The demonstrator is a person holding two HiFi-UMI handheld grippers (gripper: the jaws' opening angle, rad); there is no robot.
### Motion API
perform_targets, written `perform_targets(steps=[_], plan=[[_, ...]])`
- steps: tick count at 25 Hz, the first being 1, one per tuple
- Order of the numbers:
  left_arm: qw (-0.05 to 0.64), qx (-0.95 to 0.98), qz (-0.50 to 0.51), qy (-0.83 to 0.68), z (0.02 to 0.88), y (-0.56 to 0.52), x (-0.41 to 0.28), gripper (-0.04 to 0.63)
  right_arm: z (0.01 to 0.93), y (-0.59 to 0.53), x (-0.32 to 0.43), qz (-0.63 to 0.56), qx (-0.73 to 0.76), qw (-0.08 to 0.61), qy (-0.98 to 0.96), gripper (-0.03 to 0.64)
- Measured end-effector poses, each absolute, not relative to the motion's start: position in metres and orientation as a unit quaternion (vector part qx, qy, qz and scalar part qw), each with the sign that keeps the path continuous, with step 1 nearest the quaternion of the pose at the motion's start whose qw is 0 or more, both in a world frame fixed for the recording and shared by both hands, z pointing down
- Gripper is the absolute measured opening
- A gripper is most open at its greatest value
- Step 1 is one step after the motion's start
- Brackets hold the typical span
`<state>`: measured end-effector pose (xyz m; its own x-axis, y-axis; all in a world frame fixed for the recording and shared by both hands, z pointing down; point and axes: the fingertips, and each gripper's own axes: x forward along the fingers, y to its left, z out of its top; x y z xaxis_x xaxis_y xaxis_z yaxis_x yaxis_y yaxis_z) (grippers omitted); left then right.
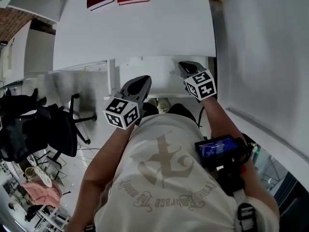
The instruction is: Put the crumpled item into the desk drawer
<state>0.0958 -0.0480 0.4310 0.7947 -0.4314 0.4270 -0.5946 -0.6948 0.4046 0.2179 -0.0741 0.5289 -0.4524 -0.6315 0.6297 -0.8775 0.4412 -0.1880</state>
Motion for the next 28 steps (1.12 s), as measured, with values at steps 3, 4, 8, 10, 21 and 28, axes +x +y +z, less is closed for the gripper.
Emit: perform_targets(steps=[3,4,8,10,21,28], plan=[[0.268,0.909,0.151,-0.281,0.431,-0.050,0.099,0.021,0.519,-0.075,0.217,0.250,0.461,0.231,-0.819,0.023],[0.268,0.909,0.150,-0.281,0.430,-0.050,0.100,0.021,0.516,-0.074,0.216,0.248,0.460,0.227,-0.822,0.023],[0.265,0.910,0.152,-0.278,0.429,-0.048,0.103,0.021,0.499,-0.070,0.213,0.241,0.456,0.209,-0.831,0.023],[0.265,0.911,0.153,-0.277,0.429,-0.049,0.103,0.021,0.493,-0.067,0.212,0.239,0.456,0.199,-0.834,0.023],[0.242,0.924,0.148,-0.257,0.420,-0.052,0.110,0.021,0.457,-0.044,0.214,0.230,0.471,0.156,-0.837,0.023],[0.239,0.930,0.138,-0.242,0.418,-0.047,0.127,0.021,0.447,-0.033,0.226,0.229,0.482,0.145,-0.833,0.023]])
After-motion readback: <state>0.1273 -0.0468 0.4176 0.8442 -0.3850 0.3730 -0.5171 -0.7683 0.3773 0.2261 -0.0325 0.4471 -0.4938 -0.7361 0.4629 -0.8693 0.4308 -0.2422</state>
